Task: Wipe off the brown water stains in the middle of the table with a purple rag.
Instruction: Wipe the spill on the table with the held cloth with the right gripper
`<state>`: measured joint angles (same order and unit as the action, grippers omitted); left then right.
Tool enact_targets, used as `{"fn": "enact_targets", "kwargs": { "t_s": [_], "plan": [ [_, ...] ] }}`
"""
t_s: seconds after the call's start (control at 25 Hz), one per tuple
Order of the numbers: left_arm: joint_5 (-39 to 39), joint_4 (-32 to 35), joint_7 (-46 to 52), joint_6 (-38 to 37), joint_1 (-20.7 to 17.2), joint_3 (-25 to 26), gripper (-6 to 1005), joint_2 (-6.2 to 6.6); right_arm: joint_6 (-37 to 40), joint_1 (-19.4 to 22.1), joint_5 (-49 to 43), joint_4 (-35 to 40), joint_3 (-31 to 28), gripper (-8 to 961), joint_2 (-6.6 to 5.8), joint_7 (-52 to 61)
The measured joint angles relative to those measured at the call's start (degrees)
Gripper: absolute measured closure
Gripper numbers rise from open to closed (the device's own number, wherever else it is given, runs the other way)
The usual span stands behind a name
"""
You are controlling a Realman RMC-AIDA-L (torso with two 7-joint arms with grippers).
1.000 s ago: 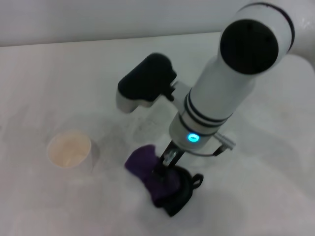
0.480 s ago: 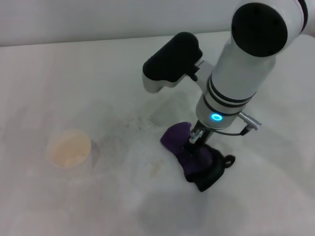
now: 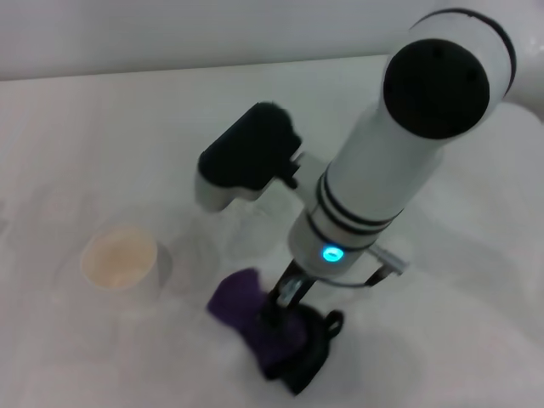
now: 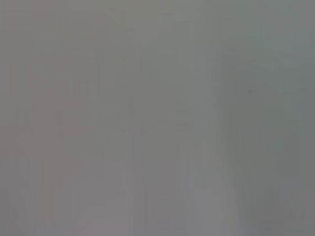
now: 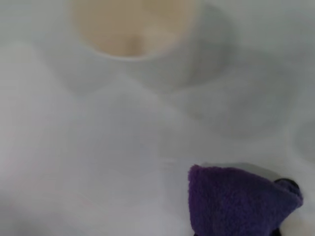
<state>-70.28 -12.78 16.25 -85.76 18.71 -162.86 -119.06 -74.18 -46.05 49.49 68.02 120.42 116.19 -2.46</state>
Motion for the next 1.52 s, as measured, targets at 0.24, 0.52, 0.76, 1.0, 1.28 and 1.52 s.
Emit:
{"fn": "enact_targets", "kwargs": {
  "t_s": [0.24,0.52,0.76,1.0,1.28,1.52],
  "plan": [
    [0.1,1.1,-0.4,0.0,-0.5,0.0,124,-0.03,3.2,-0.4,4.1,-0.8,1.3,852,0.0,-2.9],
    [0.1,1.4,-1.3,0.0,-1.3,0.0,124,-0.03,4.6,-3.5,1.3,-6.3,0.6,852,0.0,-2.6],
    [-0.2,1.4,-1.3,0.0,-1.9,0.0,124,-0.03,2.2,-3.9,-5.5,-6.6,-3.7,852,-0.15,-0.2],
    [-0.4,1.5,-1.3,0.2,-1.8,0.3,124,-0.03,-2.1,-2.5,-10.6,-5.7,-7.1,852,-0.39,0.3],
    [-0.6,2.5,-1.3,0.4,-1.4,0.5,124,0.0,-5.2,0.8,-19.2,-5.0,-13.9,851,-0.62,-0.6],
    [-0.6,2.8,-1.3,0.8,-0.8,0.5,124,0.0,-6.8,2.4,-22.7,-5.3,-21.9,850,-0.8,-5.5]
  ]
}}
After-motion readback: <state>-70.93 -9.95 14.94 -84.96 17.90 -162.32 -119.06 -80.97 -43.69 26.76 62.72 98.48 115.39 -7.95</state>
